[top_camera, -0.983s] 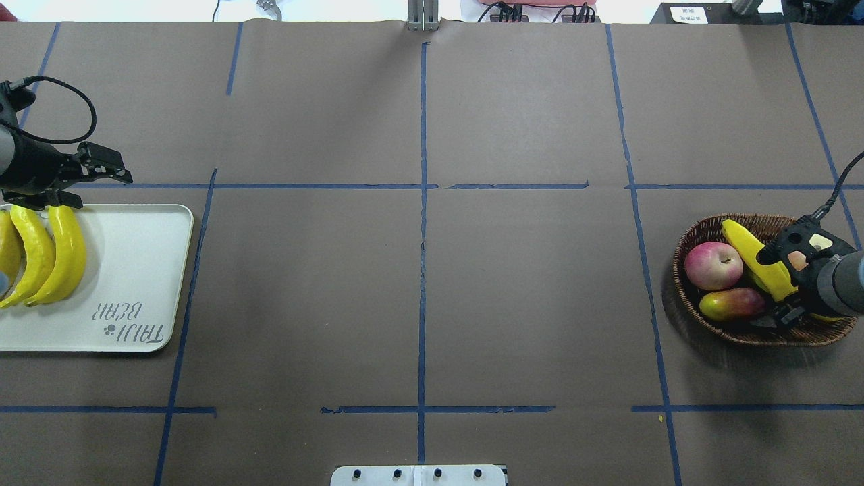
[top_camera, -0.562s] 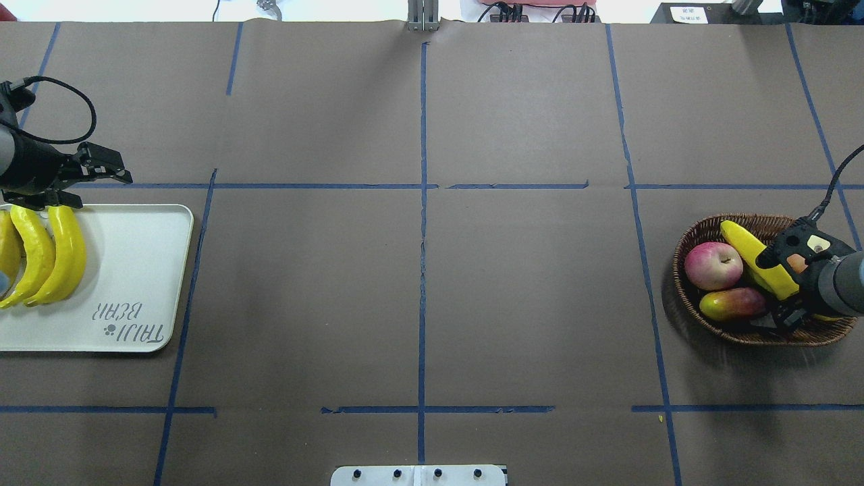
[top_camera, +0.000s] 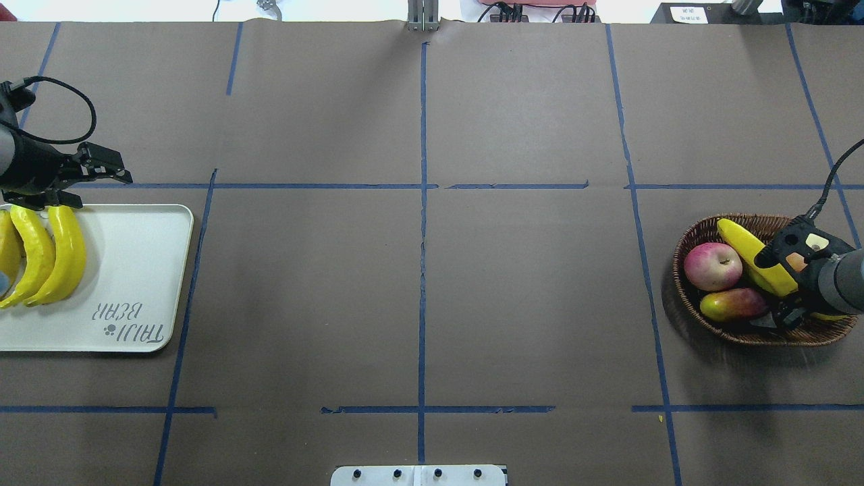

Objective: Transfer all bananas from basket to plate

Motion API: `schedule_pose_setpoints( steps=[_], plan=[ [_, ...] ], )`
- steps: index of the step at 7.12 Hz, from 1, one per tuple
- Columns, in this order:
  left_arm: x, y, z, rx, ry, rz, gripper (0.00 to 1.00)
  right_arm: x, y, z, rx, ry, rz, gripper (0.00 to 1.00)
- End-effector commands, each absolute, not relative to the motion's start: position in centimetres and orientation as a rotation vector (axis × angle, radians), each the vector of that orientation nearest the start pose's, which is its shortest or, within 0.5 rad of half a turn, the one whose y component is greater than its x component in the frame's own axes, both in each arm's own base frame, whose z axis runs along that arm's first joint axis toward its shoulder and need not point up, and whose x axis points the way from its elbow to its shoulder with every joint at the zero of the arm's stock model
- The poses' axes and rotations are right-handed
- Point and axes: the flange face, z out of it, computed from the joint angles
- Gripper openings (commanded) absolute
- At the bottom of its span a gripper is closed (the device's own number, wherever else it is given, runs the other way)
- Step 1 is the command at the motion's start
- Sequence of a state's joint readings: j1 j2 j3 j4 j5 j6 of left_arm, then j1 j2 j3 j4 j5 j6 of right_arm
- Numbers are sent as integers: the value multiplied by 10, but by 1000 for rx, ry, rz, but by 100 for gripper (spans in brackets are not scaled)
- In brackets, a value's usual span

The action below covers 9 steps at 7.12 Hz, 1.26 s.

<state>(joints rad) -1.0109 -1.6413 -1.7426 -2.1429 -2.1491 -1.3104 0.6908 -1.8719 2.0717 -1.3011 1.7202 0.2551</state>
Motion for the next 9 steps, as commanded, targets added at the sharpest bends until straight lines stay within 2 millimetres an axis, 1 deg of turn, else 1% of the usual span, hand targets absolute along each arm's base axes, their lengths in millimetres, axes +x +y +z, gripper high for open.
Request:
schedule_pose_setpoints(
  steps=[1,2,3,4,5,6,7,8,9],
  plan=[
    [220,-500,476,32,968,-455,100,-208,-346,518,333,-402,-612,1],
    [220,-500,476,32,968,-455,100,-196,-352,512,340,-420,-593,0],
    [220,-500,474,34,972,-455,100,-176,-359,491,330,-457,-551,0],
    [222,-502,465,41,992,-460,100,-171,-366,455,303,-494,-529,0],
    [225,-506,445,47,1026,-479,100,-188,-384,416,321,-537,-532,0],
    [230,-508,431,57,1046,-468,100,-203,-396,391,331,-596,-533,0],
    [244,-508,416,48,1070,-469,100,-213,-407,365,342,-644,-439,1],
    [246,-509,390,73,1113,-458,100,-236,-429,345,330,-702,-354,1],
    [243,-504,367,89,1169,-466,100,-271,-458,321,299,-765,-284,1]
  ],
)
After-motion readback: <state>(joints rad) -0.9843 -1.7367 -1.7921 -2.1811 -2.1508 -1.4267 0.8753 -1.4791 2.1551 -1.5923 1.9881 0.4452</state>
